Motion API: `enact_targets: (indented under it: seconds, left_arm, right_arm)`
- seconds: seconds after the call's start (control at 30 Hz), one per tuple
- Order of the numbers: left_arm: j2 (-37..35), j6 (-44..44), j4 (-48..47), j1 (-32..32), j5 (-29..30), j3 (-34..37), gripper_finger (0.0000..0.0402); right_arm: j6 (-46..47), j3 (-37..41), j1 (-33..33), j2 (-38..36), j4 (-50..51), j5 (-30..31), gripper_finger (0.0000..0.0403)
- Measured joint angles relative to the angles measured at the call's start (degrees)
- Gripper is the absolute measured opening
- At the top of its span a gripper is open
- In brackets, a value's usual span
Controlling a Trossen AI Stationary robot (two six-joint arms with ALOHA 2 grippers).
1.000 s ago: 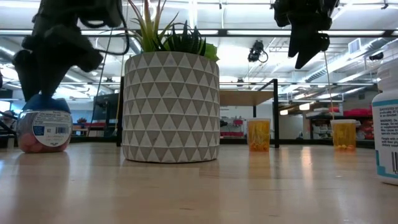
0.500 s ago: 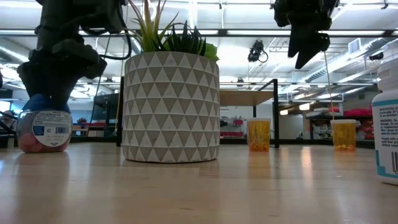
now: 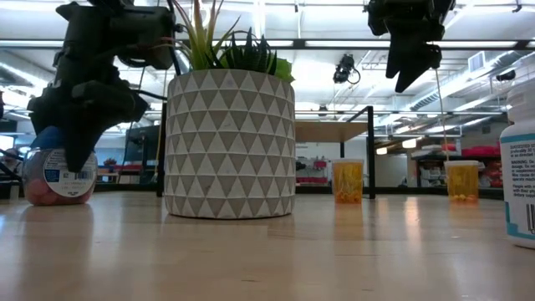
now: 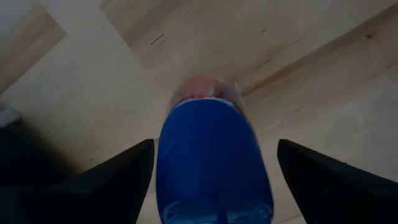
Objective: Pick and place medicine bottles onto shelf by color
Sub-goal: Put the blue pill bottle on the shelf
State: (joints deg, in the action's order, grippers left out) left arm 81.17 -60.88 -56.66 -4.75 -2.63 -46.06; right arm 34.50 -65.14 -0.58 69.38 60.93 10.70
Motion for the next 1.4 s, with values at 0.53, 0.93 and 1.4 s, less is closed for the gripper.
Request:
enact_targets:
  seconds: [0.53,0.93,1.4]
  left_arm:
    - [-0.2,2.0,-1.8,0.1,0.6,-6.3,0.0204]
    - [-0.2,9.4,-11.0,3.5,-3.5,-11.7,0.0218]
    - [0.2,28.2,-22.1,17.3,6.9,-46.3,0.0217]
  right_arm:
    - [-0.9,0.0,0.0,0.0,0.0,0.1,0.0310]
    - [-1.6,0.0,0.0,0.0,0.0,1.5,0.0310]
    - [-0.9,0.0,0.0,0.0,0.0,2.6,0.0310]
